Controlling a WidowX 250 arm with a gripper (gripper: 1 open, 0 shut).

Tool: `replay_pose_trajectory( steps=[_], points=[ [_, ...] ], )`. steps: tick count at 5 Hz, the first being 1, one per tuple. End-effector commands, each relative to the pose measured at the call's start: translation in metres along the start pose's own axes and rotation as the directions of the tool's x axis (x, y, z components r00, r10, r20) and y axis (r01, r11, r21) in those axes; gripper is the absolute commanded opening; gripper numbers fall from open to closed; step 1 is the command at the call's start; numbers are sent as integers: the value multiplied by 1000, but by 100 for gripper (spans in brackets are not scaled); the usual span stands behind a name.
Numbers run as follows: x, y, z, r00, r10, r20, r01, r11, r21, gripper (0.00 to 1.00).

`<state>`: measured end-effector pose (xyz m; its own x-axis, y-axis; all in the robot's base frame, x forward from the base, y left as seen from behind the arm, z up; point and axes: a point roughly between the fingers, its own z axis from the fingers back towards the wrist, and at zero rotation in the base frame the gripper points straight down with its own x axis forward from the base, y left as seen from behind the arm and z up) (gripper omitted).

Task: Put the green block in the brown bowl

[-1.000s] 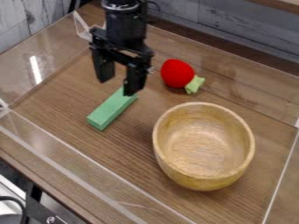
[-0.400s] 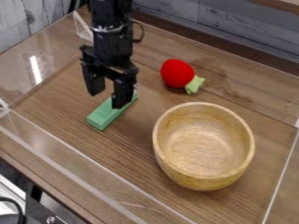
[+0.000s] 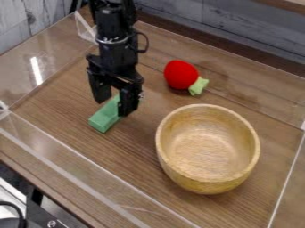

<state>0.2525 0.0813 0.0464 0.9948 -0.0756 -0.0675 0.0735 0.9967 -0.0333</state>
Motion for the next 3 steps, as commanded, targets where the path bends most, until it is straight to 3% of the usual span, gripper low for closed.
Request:
replay_pose_trajectory(
  steps=[1, 3],
  points=[
    [4, 4, 5, 999, 10, 39, -11, 1000, 8, 100],
    [5, 4, 6, 998, 24, 61, -24, 1000, -3, 100]
  ],
)
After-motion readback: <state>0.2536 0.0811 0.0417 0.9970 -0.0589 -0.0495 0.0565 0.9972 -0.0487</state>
